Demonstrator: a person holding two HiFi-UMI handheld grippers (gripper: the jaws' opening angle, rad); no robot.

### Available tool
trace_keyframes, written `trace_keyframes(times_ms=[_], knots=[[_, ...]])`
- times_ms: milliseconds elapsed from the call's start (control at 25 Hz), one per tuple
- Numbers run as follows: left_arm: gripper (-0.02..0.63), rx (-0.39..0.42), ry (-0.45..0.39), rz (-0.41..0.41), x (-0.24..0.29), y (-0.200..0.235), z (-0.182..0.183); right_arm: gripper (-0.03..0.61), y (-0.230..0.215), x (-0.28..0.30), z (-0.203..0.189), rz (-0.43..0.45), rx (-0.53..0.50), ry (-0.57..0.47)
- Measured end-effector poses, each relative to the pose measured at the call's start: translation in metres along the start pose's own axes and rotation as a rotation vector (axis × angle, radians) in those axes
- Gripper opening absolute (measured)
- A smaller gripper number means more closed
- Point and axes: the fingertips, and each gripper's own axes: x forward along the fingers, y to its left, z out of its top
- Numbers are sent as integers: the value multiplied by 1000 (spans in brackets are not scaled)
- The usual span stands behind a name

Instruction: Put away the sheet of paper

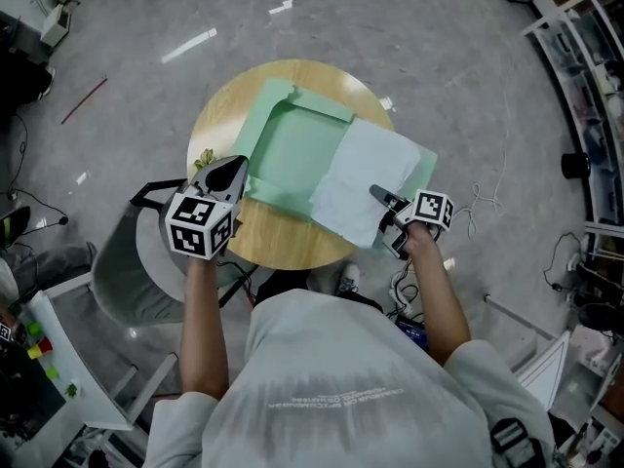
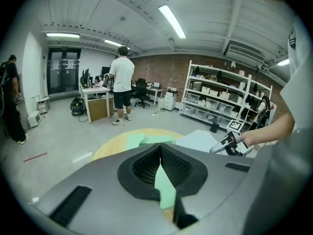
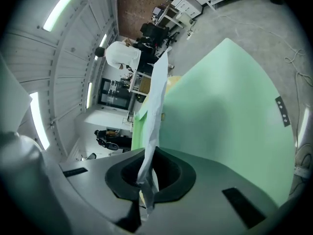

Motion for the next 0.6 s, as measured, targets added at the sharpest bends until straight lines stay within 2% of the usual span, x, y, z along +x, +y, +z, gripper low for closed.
trace_keyframes(times_ms=[320,600], knots=[[20,3,32,-41,13,8,-11,29,-22,17,2,-56,54,-16],[20,3,42,-70,19,19,-14,29,-14,41,-2,-70,26,12]])
